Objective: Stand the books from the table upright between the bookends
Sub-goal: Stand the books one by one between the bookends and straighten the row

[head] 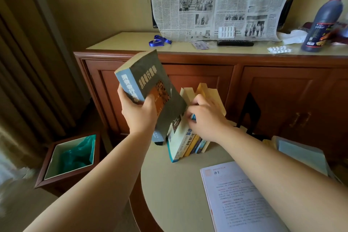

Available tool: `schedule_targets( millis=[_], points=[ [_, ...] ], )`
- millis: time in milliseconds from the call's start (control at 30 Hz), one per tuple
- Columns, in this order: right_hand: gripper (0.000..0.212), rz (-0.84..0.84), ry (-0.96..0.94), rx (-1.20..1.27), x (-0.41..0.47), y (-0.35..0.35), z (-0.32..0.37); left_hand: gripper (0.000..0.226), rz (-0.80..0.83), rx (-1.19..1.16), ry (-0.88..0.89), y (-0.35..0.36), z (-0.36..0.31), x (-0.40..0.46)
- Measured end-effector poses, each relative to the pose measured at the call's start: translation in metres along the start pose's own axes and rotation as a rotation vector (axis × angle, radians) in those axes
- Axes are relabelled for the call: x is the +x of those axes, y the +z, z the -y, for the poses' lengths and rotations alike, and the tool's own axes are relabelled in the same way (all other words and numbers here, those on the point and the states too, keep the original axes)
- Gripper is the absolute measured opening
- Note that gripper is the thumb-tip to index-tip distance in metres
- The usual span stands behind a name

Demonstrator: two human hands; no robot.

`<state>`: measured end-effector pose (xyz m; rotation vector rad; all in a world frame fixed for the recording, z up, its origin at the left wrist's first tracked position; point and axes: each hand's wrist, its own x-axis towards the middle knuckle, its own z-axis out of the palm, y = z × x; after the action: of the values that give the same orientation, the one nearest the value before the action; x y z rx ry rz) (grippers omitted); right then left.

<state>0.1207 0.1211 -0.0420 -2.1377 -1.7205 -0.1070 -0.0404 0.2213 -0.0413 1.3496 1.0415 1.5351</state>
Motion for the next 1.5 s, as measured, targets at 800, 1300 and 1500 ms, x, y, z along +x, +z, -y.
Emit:
schedule_targets(
  millis=[800,1300,1500],
  points=[
    [0.022,-0.108,-0.043,0.042,0.002,0.009,-0.005,0.073,0.148,0.057,0.109,0.045,0.012,-0.025],
    [0.061,-0.191,-0.073,0.053,0.009,0.021,-0.013,0.076,0.310,0.160,0.132,0.049,0.069,-0.031],
    [0.099,-0.172,-0.083,0.087,0.009,0.024,-0.014,0.076,0.370,0.167,0.146,0.043,0.078,-0.029]
  ],
)
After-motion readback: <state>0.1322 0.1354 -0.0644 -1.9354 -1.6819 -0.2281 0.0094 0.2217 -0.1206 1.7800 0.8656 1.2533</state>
